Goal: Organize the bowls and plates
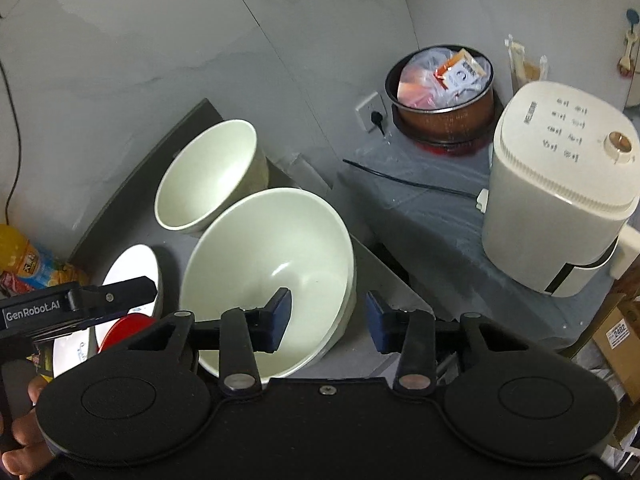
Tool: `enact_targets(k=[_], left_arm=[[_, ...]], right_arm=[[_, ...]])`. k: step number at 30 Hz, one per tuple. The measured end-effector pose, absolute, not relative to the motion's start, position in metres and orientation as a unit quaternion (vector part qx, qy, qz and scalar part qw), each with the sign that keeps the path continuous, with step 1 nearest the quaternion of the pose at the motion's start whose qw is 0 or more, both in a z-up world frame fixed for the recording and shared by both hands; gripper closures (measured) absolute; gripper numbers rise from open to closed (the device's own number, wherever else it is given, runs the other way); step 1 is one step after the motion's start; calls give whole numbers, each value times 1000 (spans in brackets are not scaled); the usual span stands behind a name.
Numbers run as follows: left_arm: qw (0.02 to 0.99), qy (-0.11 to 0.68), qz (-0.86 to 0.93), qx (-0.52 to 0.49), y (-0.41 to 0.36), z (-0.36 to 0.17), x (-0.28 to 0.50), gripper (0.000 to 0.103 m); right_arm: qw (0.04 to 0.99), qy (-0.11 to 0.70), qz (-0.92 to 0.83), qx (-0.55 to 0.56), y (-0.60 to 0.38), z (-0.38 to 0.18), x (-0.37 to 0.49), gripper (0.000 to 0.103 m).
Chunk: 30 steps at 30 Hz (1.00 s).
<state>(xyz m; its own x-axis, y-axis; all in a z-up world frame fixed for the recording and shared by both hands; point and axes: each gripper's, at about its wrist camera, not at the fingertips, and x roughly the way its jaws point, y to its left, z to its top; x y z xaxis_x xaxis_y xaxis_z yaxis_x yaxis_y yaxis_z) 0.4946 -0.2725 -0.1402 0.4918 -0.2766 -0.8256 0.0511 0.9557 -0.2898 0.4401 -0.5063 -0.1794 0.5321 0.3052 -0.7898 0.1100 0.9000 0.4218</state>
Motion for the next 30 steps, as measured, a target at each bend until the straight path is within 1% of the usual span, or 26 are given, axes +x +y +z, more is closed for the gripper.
enact_targets(k=[2,3,4,7,9,12,14,15,16,19,21,30], left_arm=[[853,500,-94,-118,-276,-145,502,49],[850,506,-89,-119,-277,-148,506,55],[847,510,-87,-121,-278,-150,509,59],[842,519,-85,-120,-284,-158,518,63],[836,529,-79,-120,-286,-164,522,64],[830,540,-74,-120,-290,-174,529,64],[823,550,-67,-127,-291,-181,533,65],[821,552,-67,-131,-291,-183,534,70],[819,554,-68,-132,-292,-186,536,78],[818,558,-61,-127,-295,-188,536,83],[819,557,-65,-121,-295,-186,536,85],[837,522,-82,-143,-280,-150,516,86]], right_arm=[[844,485,56,220,-507,-184,444,63],[843,488,56,220,-507,-187,446,64],[841,490,57,222,-507,-189,447,66],[835,499,56,228,-510,-196,451,69],[831,503,54,232,-511,-201,453,70],[823,511,52,244,-514,-208,455,75],[820,508,52,257,-516,-211,455,81],[820,502,54,269,-517,-212,455,84],[822,498,55,272,-517,-212,454,87],[831,490,50,260,-515,-208,453,88],[836,481,49,260,-516,-203,450,87],[865,436,61,241,-511,-164,439,87]])
